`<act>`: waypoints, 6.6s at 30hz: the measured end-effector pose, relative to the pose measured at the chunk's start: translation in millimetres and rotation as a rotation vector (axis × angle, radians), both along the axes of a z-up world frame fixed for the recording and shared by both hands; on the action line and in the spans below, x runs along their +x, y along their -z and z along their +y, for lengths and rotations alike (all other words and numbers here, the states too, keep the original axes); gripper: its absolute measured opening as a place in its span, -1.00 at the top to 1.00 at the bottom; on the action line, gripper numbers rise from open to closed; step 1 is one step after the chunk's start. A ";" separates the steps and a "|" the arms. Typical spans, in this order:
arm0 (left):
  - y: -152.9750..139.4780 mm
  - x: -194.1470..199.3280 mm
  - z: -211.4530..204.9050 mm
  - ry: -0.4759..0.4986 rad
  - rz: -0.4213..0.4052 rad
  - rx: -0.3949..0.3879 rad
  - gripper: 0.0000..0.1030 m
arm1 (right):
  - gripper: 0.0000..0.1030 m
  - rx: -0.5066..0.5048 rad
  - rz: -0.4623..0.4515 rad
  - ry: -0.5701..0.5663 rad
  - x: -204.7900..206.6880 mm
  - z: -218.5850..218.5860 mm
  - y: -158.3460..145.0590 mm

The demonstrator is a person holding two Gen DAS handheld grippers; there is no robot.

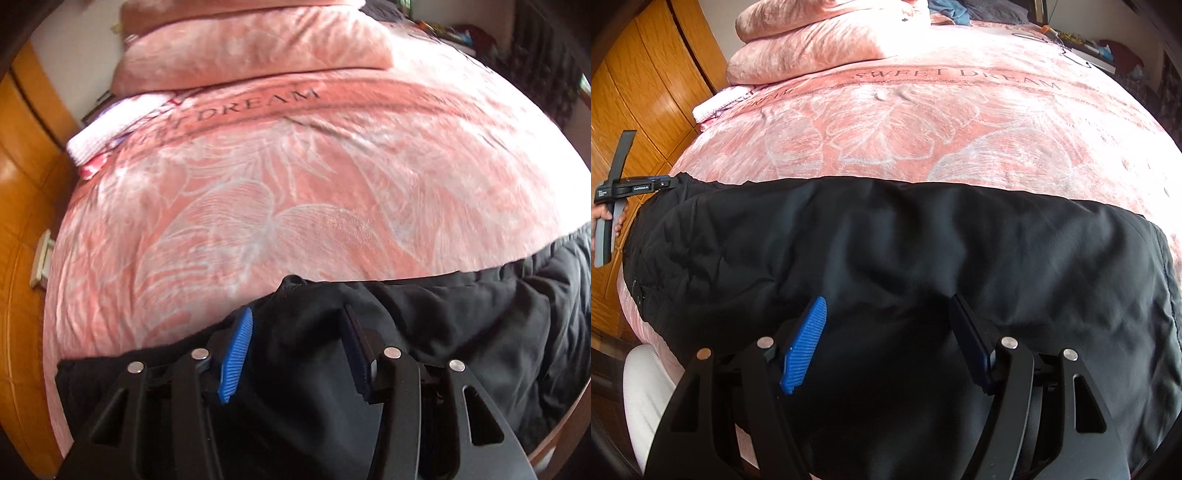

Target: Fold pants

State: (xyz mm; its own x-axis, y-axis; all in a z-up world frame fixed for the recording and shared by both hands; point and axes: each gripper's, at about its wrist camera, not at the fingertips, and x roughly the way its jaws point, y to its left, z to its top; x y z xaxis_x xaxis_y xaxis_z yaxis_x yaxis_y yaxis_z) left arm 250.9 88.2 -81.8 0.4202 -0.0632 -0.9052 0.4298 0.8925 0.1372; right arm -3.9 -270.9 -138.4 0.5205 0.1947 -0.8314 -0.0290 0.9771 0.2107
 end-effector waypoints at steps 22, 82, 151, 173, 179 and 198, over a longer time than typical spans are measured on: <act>20.0 4.3 4.9 0.016 -0.009 -0.008 0.66 | -0.49 -0.068 0.037 -0.015 31.6 25.7 3.7; 31.0 -200.7 -258.8 -0.045 -0.094 -0.185 -0.70 | 0.66 0.214 -0.099 0.168 -99.8 -209.3 -33.7; 31.7 -237.0 -340.1 0.005 -0.042 -0.276 -0.92 | -0.08 0.456 0.088 0.390 -131.8 -203.5 15.2; 5.6 -227.4 -322.1 -0.087 -0.110 -0.376 -0.92 | 0.79 0.429 -0.143 0.370 -97.2 -214.2 -54.5; 45.5 -224.7 -337.3 -0.024 -0.089 -0.230 -0.92 | 0.72 0.337 0.087 0.493 -92.7 -231.8 20.1; 21.7 -220.3 -215.1 -0.217 -0.057 -0.266 -0.92 | 0.11 0.138 -0.055 0.286 -97.9 -118.7 -47.4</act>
State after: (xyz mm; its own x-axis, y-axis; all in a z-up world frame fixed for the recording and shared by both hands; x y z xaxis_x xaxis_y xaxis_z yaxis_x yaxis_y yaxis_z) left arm 30.6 -126.8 -103.5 0.4992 -0.1974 -0.8437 0.2239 0.9700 -0.0945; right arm -101.8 -389.6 -90.9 0.6139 0.1425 -0.7765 0.2279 0.9097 0.3471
